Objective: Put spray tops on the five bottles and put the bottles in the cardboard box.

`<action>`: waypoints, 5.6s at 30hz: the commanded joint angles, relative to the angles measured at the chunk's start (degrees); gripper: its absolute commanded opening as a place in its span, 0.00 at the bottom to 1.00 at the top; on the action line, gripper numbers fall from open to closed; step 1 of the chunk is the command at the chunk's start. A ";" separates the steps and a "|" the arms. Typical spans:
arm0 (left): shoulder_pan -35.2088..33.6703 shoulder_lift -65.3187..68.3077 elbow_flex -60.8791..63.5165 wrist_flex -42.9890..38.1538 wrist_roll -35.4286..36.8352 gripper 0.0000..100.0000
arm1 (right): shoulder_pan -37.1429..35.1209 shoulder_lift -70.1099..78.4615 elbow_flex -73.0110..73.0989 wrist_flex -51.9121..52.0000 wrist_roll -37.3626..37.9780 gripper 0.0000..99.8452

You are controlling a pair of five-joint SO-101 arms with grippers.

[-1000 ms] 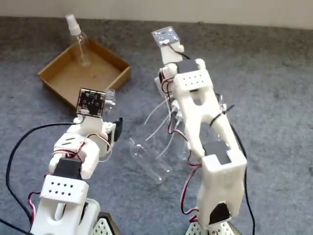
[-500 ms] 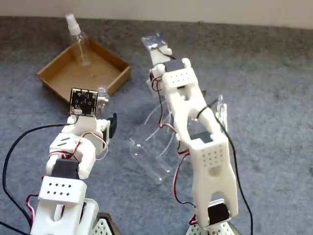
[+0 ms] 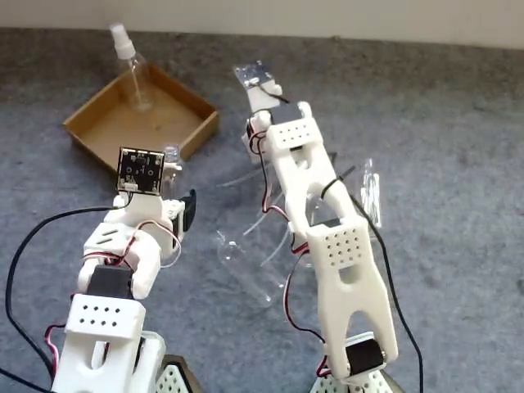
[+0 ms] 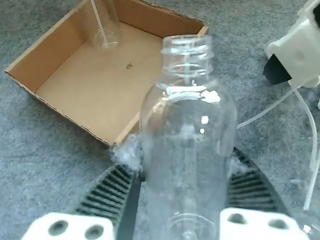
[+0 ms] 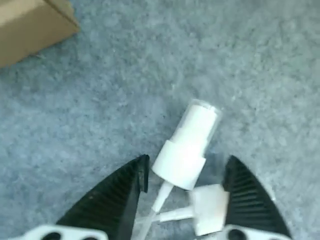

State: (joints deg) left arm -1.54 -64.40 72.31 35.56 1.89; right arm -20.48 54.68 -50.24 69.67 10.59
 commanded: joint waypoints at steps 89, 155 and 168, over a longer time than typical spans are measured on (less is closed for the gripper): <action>44.00 -1.27 16.57 -25.67 0.18 0.07 | 6.20 -102.37 22.11 26.86 -5.54 0.05; 49.80 -39.52 24.75 -7.12 0.53 0.07 | 5.85 -129.19 72.04 -12.26 -5.80 0.05; 49.80 -40.04 24.75 -7.30 0.53 0.07 | 5.85 -129.19 78.99 -12.70 -5.80 0.05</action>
State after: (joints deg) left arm 48.04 -103.25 96.04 28.26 1.89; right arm -15.38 -74.11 27.74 57.27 5.41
